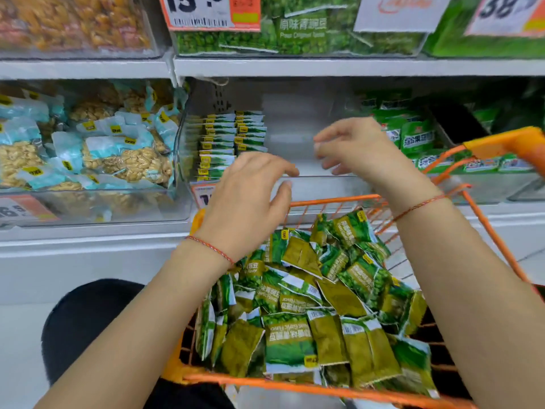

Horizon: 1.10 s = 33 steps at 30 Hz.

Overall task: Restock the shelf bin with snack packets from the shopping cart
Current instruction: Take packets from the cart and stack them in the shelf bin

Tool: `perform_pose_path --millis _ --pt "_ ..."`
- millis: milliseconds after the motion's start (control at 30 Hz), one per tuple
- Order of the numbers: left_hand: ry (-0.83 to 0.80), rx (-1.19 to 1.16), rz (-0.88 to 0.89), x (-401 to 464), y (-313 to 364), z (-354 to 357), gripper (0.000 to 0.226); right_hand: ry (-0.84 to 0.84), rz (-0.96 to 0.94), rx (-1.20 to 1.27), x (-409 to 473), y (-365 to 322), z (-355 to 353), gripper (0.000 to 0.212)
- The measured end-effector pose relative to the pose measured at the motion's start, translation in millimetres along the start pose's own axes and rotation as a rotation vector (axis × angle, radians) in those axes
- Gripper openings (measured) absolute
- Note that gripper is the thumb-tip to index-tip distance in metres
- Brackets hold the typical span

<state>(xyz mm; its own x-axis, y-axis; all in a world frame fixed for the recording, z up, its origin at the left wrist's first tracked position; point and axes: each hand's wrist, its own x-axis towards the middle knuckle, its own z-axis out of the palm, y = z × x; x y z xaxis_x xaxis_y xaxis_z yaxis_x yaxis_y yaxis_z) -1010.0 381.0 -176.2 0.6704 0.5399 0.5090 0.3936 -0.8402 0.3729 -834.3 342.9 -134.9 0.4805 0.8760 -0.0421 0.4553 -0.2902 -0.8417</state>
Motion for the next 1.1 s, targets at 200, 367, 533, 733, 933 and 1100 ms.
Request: perform_pose_path --millis 200,367,533,733,933,1100 --pt "-0.696 0.084 -0.005 -30 50 32 0.044 -0.209 0.156 -1.026 -80 48 -29 0.029" --pt "-0.993 -0.02 -0.071 -41 83 64 0.054 -0.411 0.301 -1.097 -116 87 -36 0.047" --pt "-0.974 -0.147 -0.186 -35 111 106 0.05 -0.376 0.359 -1.001 -134 110 -26 0.049" --pt "-0.841 -0.34 -0.404 -28 117 135 0.083 -0.221 0.409 -0.921 -141 122 -16 0.047" --pt "-0.681 -0.525 -0.572 -25 98 129 0.035 -0.154 0.401 -0.967 -137 126 -17 0.041" --pt "-0.552 -0.779 -0.703 -21 71 104 0.02 -0.047 0.374 -0.911 -130 124 -15 0.026"
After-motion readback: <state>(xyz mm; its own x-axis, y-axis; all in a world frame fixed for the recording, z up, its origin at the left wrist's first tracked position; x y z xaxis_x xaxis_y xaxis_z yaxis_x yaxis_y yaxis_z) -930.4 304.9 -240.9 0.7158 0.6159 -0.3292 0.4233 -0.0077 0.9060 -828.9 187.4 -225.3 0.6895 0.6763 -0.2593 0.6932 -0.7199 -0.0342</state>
